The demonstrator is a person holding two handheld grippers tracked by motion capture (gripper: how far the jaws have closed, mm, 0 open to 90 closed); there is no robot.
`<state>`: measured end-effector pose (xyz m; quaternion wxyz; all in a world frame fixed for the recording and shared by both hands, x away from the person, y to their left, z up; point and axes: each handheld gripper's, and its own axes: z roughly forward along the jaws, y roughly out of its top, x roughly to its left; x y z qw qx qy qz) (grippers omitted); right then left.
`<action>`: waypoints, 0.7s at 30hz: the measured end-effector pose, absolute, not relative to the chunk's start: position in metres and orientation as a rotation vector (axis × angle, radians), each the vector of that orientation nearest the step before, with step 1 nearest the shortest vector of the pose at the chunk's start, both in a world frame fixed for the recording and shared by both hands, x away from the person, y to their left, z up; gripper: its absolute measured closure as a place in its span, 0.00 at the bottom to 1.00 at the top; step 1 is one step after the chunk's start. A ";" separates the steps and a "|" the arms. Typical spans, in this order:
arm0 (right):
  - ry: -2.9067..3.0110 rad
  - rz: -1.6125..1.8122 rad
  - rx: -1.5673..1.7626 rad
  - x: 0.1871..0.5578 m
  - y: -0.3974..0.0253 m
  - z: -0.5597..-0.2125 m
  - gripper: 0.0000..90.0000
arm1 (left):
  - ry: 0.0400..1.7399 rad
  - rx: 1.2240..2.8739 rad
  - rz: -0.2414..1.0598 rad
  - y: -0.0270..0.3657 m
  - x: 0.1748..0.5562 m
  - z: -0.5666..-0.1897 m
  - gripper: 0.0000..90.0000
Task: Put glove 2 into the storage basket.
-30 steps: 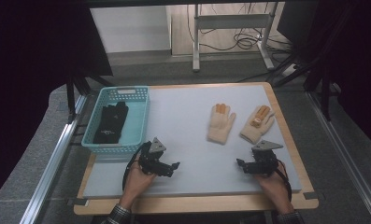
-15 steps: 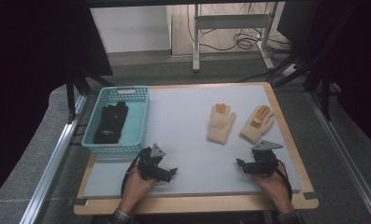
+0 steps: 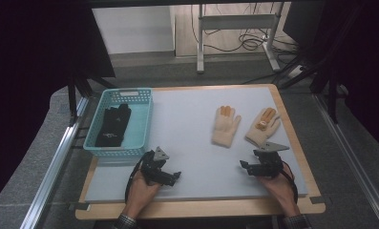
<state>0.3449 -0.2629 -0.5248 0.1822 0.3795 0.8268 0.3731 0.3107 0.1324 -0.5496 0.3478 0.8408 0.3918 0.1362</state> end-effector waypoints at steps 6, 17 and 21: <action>2.343 1.074 1.042 0.375 -0.249 -0.508 0.34 | 1.016 2.180 0.353 0.132 0.311 -0.550 0.00; 2.335 1.079 0.977 0.438 -0.212 -0.485 0.39 | 1.016 2.180 0.354 0.132 0.311 -0.550 0.00; 2.356 1.078 0.982 0.461 -0.200 -0.490 0.32 | 1.015 2.181 0.354 0.133 0.311 -0.550 0.00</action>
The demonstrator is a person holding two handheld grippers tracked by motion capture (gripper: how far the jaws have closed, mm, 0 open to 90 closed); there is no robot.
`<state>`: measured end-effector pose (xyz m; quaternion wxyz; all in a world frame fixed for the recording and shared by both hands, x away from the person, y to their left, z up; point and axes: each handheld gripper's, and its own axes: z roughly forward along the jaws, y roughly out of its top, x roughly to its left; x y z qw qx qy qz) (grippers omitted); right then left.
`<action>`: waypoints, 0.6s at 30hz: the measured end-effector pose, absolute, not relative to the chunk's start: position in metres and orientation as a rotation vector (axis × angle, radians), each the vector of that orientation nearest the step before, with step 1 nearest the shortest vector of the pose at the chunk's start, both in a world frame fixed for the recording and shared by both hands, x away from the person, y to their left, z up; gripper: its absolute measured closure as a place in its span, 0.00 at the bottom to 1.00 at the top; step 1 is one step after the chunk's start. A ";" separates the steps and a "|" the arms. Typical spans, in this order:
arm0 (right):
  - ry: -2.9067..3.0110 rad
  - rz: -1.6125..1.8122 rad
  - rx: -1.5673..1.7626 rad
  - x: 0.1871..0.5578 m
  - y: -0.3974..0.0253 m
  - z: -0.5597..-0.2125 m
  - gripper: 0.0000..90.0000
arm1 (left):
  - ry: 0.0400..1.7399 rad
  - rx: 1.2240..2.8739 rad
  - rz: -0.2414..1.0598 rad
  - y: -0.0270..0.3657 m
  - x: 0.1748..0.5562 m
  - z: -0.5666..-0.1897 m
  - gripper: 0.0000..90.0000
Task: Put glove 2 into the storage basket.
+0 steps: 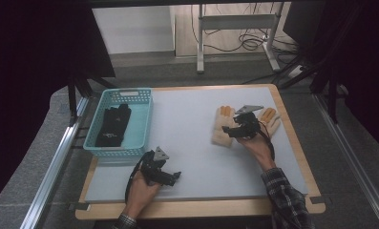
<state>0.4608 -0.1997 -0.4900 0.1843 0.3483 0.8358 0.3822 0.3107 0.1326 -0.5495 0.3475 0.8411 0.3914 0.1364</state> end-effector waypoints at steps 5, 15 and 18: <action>2.410 1.051 0.954 0.482 -0.183 -0.506 0.25 | 1.015 2.181 0.354 0.133 0.311 -0.550 0.00; 2.430 1.012 0.978 0.501 -0.171 -0.528 0.39 | 1.015 2.181 0.354 0.133 0.311 -0.550 0.00; 2.429 1.002 0.998 0.499 -0.171 -0.526 0.51 | 1.015 2.182 0.354 0.133 0.311 -0.550 0.00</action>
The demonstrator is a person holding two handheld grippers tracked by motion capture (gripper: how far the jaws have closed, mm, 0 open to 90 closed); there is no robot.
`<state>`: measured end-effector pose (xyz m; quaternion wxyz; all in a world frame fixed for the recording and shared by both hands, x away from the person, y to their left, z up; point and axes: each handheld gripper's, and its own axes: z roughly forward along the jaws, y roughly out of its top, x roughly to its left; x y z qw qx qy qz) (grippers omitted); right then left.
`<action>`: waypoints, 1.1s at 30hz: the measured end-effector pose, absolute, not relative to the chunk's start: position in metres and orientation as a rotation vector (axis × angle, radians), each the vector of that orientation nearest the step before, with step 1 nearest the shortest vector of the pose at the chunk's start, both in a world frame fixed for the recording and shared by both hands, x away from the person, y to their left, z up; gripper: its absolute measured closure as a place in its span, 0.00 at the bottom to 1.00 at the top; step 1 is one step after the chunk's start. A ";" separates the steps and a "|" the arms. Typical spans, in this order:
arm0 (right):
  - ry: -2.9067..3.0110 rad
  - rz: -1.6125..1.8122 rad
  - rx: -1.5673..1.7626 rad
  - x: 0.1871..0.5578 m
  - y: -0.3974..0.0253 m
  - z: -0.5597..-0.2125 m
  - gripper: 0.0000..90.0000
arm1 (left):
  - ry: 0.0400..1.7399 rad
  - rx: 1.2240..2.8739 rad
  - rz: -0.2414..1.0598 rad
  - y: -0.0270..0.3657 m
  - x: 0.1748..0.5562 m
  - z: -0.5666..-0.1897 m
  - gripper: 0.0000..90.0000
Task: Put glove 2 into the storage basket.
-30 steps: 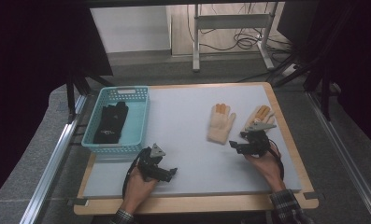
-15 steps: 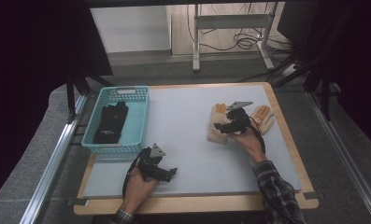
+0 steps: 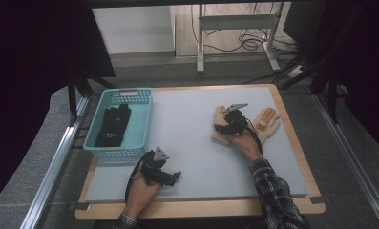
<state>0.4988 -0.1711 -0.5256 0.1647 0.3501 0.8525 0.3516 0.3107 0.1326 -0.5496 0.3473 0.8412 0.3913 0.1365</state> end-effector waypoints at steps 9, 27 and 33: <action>2.427 1.024 0.948 0.475 -0.165 -0.504 0.57 | 1.012 2.187 0.354 0.133 0.311 -0.549 0.00; 2.552 1.210 0.840 0.360 -0.120 -0.508 0.33 | 1.010 2.187 0.360 0.133 0.311 -0.549 0.00; 2.506 1.255 0.892 0.374 -0.145 -0.498 0.31 | 1.011 2.187 0.358 0.133 0.311 -0.549 0.00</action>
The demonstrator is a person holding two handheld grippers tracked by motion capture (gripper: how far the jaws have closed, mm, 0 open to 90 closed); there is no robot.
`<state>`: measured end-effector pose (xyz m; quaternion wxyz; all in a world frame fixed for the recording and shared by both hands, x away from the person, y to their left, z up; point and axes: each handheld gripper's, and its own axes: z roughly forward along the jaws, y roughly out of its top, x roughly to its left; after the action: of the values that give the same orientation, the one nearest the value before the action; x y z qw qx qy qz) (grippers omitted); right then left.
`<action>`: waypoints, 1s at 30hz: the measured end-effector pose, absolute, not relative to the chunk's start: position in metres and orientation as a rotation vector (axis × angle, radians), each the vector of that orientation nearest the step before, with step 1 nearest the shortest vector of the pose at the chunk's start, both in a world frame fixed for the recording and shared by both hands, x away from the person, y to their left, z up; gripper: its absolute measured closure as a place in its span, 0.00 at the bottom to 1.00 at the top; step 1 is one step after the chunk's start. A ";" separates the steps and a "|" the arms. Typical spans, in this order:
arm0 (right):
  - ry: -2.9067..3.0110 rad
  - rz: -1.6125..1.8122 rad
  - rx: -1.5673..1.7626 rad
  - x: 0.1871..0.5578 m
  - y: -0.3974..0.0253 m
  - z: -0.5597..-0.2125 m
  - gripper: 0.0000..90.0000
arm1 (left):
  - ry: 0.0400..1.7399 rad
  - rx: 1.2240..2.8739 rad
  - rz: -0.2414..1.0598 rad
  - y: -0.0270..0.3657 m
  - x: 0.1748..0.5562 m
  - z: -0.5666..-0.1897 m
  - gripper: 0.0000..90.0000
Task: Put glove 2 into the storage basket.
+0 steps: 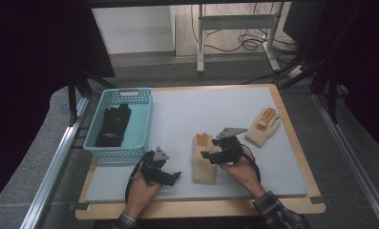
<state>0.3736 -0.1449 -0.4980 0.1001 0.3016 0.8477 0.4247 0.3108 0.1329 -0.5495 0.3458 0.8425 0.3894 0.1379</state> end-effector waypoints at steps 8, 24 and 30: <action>2.449 1.168 0.998 0.398 -0.192 -0.501 0.49 | 1.014 2.186 0.354 0.133 0.311 -0.549 0.00; 2.142 1.029 1.285 0.444 -0.292 -0.477 0.52 | 1.012 2.188 0.354 0.133 0.311 -0.549 0.00; 2.089 0.976 1.360 0.459 -0.314 -0.481 0.47 | 1.013 2.188 0.353 0.133 0.311 -0.549 0.00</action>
<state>0.4592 -0.3137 -0.4814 0.2302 0.4945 0.7593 0.3549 0.3108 0.1330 -0.5494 0.3453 0.8427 0.3900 0.1360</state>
